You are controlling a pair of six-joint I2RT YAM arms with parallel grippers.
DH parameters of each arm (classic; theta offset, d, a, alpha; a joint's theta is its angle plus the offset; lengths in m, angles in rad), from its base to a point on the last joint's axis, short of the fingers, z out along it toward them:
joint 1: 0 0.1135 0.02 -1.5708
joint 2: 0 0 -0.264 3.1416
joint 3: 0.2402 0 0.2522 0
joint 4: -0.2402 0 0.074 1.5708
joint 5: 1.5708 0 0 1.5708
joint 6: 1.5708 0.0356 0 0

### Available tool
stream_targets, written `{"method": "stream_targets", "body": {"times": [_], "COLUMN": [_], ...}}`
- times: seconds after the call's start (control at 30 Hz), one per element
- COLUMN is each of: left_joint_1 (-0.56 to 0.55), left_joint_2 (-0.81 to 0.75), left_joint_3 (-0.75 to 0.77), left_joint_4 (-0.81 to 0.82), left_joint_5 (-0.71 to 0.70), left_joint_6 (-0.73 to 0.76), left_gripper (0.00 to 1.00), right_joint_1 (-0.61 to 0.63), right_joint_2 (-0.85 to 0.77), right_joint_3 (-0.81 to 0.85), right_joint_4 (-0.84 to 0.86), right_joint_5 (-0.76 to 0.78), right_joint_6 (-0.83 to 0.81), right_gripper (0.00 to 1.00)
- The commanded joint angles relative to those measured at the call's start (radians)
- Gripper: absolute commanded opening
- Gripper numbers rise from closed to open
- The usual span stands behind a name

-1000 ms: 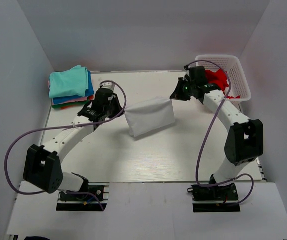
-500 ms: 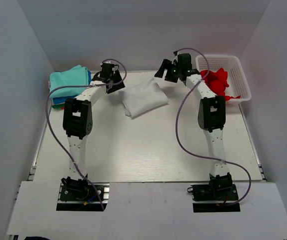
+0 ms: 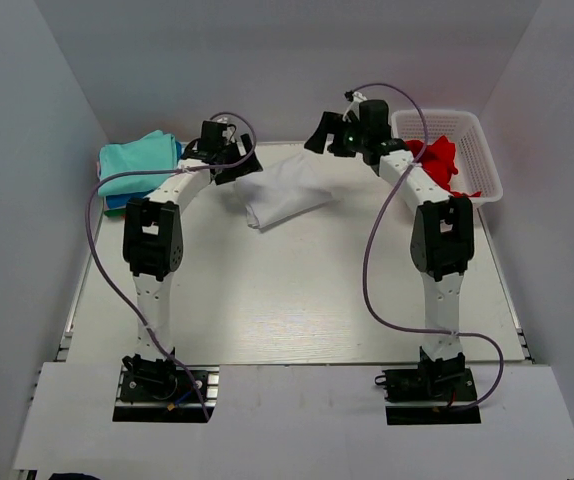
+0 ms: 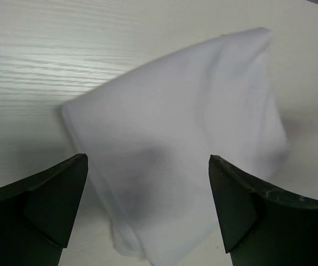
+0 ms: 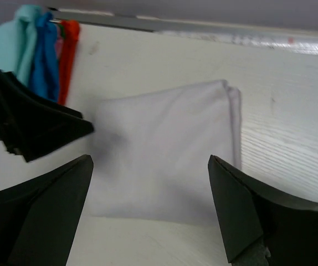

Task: Fold and stack the t-shirts
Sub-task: Fold the long partially folded tshirt into a neat square

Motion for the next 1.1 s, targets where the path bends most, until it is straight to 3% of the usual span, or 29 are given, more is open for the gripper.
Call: {"method": "stream_targets", "body": {"times": [0.0,0.17,0.33,0.47,0.57,0.7,0.77,0.9,0.93,1.07], "left_joint_1": [-0.02,-0.044,-0.055,-0.055,-0.064,-0.073,-0.093,-0.115,-0.124,-0.133], "left_joint_2": [-0.066,-0.002,0.009,-0.023,-0.046,-0.188,-0.342,-0.6,-0.639,-0.716], "left_joint_3": [-0.008,-0.008,-0.111,-0.229,-0.289,-0.561,-0.677,-0.881,-0.881,-0.796], "left_joint_4": [0.048,0.062,0.057,0.123,0.057,0.087,0.123,0.112,0.08,-0.007], "left_joint_5": [0.102,0.223,0.214,0.283,0.283,0.258,0.228,0.139,0.114,0.028], "left_joint_6": [-0.009,-0.038,-0.058,-0.035,0.016,0.016,-0.007,-0.032,-0.032,-0.041], "left_gripper": [1.0,1.0,1.0,1.0,1.0,1.0,1.0,1.0,1.0,1.0], "right_joint_1": [0.032,0.054,0.06,0.055,0.06,0.073,0.093,0.132,0.141,0.164], "right_joint_2": [-0.013,0.062,0.097,0.065,-0.019,-0.216,-0.281,-0.569,-0.688,-0.857], "right_joint_3": [-0.007,-0.041,-0.111,-0.309,-0.449,-0.696,-0.865,-1.042,-1.086,-1.086], "right_joint_4": [0.036,0.085,0.152,0.163,0.182,0.206,0.199,0.143,0.134,0.079], "right_joint_5": [-0.05,-0.05,-0.07,-0.09,-0.097,-0.114,-0.085,0.01,0.025,0.041], "right_joint_6": [-0.02,0.099,0.193,0.19,0.186,0.161,0.137,0.083,0.075,0.026], "right_gripper": [0.9,0.9,0.9,0.9,0.9,0.9,0.9,0.9,0.9,0.9]}}
